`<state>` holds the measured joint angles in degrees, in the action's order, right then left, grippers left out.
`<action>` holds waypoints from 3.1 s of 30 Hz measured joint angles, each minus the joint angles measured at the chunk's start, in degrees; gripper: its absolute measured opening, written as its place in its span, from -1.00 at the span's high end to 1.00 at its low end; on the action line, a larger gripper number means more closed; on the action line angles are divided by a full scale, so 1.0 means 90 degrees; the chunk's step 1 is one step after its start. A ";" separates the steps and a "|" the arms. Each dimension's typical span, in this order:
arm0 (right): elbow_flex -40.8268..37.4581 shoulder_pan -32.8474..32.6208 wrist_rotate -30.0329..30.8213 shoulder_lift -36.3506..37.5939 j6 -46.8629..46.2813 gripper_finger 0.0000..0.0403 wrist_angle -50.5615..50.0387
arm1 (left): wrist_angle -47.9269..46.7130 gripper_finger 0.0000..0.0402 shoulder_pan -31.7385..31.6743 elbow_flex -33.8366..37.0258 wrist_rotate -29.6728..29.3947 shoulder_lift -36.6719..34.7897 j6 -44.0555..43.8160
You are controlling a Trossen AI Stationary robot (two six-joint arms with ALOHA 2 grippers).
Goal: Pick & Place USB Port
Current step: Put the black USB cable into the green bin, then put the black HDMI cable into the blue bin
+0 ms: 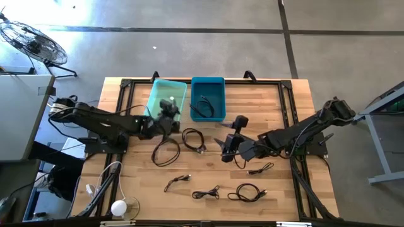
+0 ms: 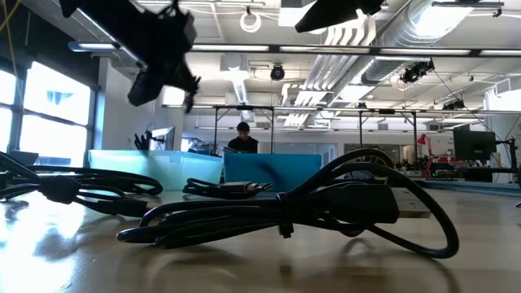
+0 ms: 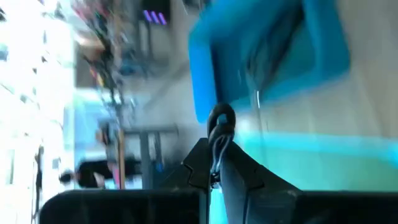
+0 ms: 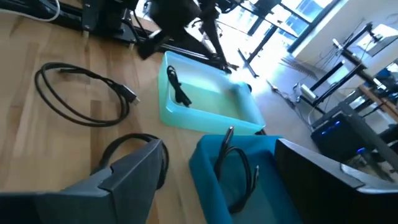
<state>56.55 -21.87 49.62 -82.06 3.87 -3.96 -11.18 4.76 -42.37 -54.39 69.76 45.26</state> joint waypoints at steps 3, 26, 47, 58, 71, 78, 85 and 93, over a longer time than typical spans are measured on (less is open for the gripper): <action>0.0000 -0.0002 -0.0006 0.0000 -0.0363 -0.51 -0.0126 | -0.0530 0.95 -0.0702 0.0002 0.0471 -0.0049 -0.0082; 0.0000 -0.0007 -0.0058 0.0000 -0.0916 -0.51 -0.0153 | -0.2301 0.95 -0.4665 -0.1042 0.5489 0.1076 -0.2014; -0.0005 -0.0007 -0.0579 -0.0002 -0.1214 -0.51 -0.0263 | -0.2067 0.12 -0.4653 -0.1042 0.5232 0.1928 -0.2014; -0.0005 -0.0007 -0.0555 -0.0002 -0.1112 -0.51 -0.0463 | -0.3060 -0.12 -0.4148 -0.1645 0.6114 0.1411 -0.1512; -0.0005 -0.0005 -0.0558 -0.0003 -0.0975 -0.51 -0.0950 | -0.4549 -0.13 -0.1273 -0.2018 0.6818 -0.0128 -0.1935; -0.0005 -0.0005 -0.0579 -0.0005 -0.1025 -0.51 -0.0988 | -0.4873 -0.13 0.0279 -0.1681 0.6698 -0.0140 -0.2850; -0.0005 -0.0005 -0.0898 -0.0005 -0.1261 -0.51 -0.1013 | -0.4454 -0.13 0.1667 -0.0856 0.6590 0.0198 -0.4415; -0.0005 -0.0005 -0.0895 -0.0005 -0.1261 -0.51 -0.0974 | -0.3678 -0.13 0.2397 -0.0585 0.6233 0.0487 -0.5408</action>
<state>56.51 -21.91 41.56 -82.11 -7.49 -12.73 -44.29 26.33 -47.63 1.70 74.14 -3.41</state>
